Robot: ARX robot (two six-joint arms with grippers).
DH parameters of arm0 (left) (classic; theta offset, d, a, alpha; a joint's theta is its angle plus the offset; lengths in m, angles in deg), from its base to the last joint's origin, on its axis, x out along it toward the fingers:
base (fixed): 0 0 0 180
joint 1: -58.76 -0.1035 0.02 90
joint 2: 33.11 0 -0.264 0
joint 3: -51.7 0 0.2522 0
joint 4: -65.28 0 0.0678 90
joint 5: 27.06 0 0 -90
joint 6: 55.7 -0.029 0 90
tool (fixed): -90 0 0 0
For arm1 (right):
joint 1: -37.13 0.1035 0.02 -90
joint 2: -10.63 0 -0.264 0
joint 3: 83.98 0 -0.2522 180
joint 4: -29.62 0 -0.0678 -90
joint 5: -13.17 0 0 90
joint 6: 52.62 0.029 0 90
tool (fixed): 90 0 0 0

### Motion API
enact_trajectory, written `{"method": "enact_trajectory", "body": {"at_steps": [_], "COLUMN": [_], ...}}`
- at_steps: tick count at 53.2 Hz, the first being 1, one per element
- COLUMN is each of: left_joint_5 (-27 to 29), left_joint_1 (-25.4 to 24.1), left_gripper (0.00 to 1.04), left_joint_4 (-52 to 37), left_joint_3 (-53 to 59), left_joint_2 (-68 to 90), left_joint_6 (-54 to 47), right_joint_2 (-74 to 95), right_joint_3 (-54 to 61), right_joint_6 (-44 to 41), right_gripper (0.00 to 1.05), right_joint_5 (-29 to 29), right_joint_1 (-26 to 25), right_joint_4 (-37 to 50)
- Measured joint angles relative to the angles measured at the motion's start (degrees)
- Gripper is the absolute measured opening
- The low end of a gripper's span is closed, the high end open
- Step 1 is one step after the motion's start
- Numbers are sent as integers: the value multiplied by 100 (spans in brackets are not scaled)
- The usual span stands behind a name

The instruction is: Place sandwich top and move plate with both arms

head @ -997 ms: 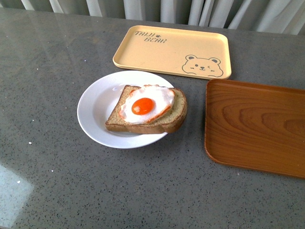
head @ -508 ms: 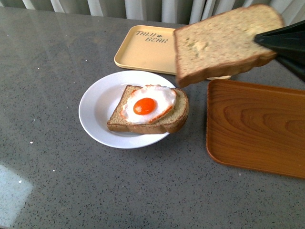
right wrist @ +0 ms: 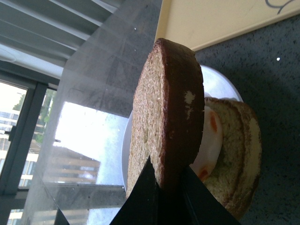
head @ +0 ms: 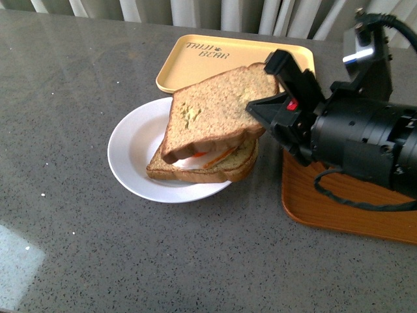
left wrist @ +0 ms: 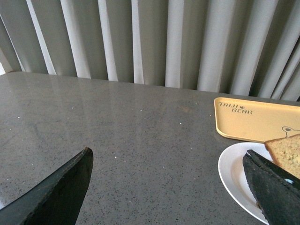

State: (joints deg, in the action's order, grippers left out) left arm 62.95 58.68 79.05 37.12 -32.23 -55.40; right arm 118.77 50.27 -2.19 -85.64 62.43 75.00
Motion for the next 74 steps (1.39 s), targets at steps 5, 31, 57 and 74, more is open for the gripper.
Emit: {"method": "enact_trajectory", "body": {"at_steps": [5,31,57,74], "left_joint_5": [0,0,0,0], "left_joint_1": [0,0,0,0], "left_gripper": [96,96,96,96], "left_joint_4": [0,0,0,0], "left_joint_3": [0,0,0,0], "left_joint_2": [0,0,0,0], "left_joint_6": [0,0,0,0], "right_joint_2": [181,584,-557,-2079], "right_joint_3": [-66,-214,396,824], "right_joint_6": [0,-120,-328,-1486], "right_gripper": [3,13,96,93], "right_joint_5": [144,562,155,-599], "right_joint_1": [120,315,-407,-1696], "right_joint_4": [55,240,-11,-632]}}
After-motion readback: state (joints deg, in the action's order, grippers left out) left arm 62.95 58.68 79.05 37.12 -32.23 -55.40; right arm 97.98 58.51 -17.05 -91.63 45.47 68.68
